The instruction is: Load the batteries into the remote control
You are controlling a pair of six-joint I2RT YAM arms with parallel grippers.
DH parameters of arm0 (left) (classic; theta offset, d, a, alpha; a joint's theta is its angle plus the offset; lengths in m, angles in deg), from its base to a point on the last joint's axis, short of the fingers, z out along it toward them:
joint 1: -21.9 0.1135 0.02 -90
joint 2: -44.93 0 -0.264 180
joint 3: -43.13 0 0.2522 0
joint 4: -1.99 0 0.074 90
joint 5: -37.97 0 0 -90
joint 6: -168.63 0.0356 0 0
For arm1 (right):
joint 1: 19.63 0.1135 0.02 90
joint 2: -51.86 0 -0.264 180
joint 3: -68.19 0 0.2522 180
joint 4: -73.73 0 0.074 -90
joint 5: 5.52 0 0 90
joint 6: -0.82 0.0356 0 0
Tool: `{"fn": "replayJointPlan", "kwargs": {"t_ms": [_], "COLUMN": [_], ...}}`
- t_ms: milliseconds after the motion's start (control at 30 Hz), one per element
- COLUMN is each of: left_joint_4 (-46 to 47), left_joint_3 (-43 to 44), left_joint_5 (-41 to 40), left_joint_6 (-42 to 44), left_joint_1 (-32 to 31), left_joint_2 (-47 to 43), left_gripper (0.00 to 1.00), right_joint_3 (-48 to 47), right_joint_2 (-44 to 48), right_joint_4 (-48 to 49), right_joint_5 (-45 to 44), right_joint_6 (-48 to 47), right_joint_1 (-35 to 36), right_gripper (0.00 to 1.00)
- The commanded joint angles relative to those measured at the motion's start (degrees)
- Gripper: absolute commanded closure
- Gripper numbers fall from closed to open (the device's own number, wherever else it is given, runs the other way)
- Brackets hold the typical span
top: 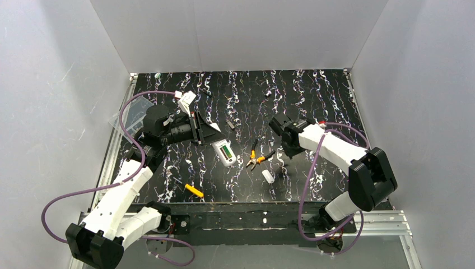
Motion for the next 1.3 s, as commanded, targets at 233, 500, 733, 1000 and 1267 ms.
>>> {"fn": "replayJointPlan", "kwargs": {"t_ms": [233, 500, 733, 1000, 1267], "left_joint_4": [1.3, 0.1, -1.1, -0.7, -1.2], "left_joint_3": [2.1, 2.3, 2.6, 1.9, 1.8], "left_joint_5": [1.5, 1.5, 1.7, 1.4, 1.3], "left_joint_6": [0.5, 0.8, 1.4, 1.5, 2.1], "left_joint_1": [-0.2, -0.2, -0.2, -0.2, -0.2], "left_joint_2": [-0.9, -1.4, -1.7, -2.0, -2.0], "left_gripper": [1.00, 1.00, 1.00, 1.00, 1.00], "right_joint_3": [11.9, 9.5, 10.7, 13.4, 14.5], "right_joint_2": [0.3, -4.4, -4.4, -0.6, 9.6], "right_joint_4": [2.9, 7.9, 14.4, 19.3, 29.2], "right_joint_5": [10.9, 14.3, 16.1, 15.4, 12.1], "right_joint_6": [11.6, 11.2, 11.4, 5.5, -27.5], "right_joint_1": [0.2, 0.1, 0.2, 0.2, -0.8], "right_gripper": [0.99, 0.99, 0.87, 0.50, 0.47]}}
